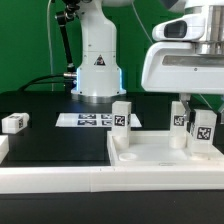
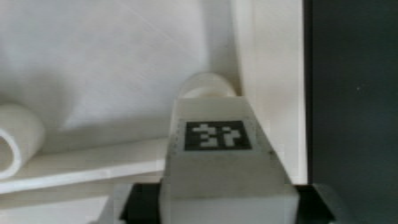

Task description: Assemble square table

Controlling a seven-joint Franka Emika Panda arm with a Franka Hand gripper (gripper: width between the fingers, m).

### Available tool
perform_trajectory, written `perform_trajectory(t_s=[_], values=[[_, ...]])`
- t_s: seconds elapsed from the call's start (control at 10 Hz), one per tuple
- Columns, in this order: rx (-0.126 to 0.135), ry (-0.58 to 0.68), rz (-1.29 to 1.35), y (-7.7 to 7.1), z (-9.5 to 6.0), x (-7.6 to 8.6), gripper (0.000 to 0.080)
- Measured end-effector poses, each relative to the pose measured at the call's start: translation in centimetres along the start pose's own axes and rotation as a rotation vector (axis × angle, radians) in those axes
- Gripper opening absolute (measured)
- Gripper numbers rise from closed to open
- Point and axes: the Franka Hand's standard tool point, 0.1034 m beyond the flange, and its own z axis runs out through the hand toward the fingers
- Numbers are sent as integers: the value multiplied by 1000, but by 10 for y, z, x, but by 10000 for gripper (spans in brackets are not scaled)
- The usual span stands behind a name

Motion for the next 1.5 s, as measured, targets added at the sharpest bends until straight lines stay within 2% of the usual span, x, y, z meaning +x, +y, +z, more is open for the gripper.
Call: perform_trajectory(t_s=[0.2,0.4,0.6,1.3,1.5], values=[[4,1,153,1,0,0,289],[29,2,362,4,1,1,290],[33,7,515,4,1,1,290],[72,-28,1085,7,2,3,290],[78,-38,1179,7,2,3,290]])
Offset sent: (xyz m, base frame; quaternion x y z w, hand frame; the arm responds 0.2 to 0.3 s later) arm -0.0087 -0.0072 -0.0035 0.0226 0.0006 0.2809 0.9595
